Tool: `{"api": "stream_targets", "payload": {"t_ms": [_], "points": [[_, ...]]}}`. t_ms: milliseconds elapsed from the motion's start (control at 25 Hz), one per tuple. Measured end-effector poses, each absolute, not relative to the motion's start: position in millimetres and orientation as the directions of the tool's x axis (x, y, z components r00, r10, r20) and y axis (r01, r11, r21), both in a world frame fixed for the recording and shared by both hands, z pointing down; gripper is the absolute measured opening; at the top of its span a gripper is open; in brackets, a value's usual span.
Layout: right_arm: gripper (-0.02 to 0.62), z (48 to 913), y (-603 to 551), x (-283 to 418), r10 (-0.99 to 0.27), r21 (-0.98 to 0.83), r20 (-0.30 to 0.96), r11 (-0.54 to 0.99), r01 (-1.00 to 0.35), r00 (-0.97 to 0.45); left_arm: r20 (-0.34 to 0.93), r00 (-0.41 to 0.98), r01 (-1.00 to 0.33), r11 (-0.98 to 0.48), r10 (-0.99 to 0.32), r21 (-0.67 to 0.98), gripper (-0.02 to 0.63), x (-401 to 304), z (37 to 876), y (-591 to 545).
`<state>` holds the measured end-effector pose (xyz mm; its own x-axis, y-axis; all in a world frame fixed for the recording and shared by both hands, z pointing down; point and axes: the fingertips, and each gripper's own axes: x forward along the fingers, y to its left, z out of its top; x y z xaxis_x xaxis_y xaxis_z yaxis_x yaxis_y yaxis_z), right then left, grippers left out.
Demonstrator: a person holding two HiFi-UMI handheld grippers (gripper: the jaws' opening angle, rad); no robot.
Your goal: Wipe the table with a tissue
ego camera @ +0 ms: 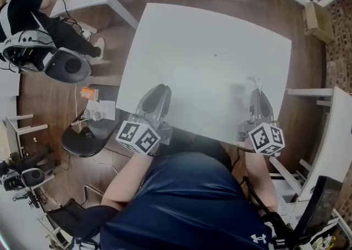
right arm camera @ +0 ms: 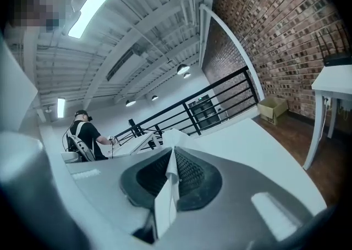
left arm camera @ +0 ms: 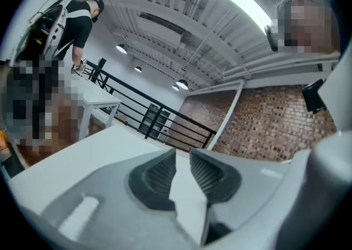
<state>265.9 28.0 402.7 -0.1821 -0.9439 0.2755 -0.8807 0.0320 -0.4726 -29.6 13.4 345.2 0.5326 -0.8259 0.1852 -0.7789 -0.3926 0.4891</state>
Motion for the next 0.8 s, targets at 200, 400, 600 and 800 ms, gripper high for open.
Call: {"api": "stream_targets", "payload": {"t_ms": [200, 400, 600, 800], "points": [[0.014, 428.8, 7.3, 265.8, -0.925, -0.449, 0.334, 0.016, -0.893, -0.184, 0.231, 0.519, -0.789, -0.357, -0.823, 0.501, 0.078, -33.5, 371.2, -3.7], [0.014, 449.6, -14.0, 262.8, -0.909, -0.398, 0.38, 0.004, -0.917, -0.169, 0.258, 0.531, -0.776, -0.342, -0.807, 0.53, 0.078, -35.8, 390.7, -26.0], [0.014, 470.4, -41.7, 258.0, -0.887, -0.373, 0.426, 0.006, -0.928, -0.177, 0.291, 0.552, -0.768, -0.339, -0.781, 0.544, 0.078, -35.4, 403.4, -44.5], [0.014, 481.7, -64.3, 253.6, -0.871, -0.351, 0.455, 0.015, -0.936, -0.184, 0.331, 0.56, -0.769, -0.328, -0.759, 0.549, 0.078, -33.4, 419.2, -53.9]]}}
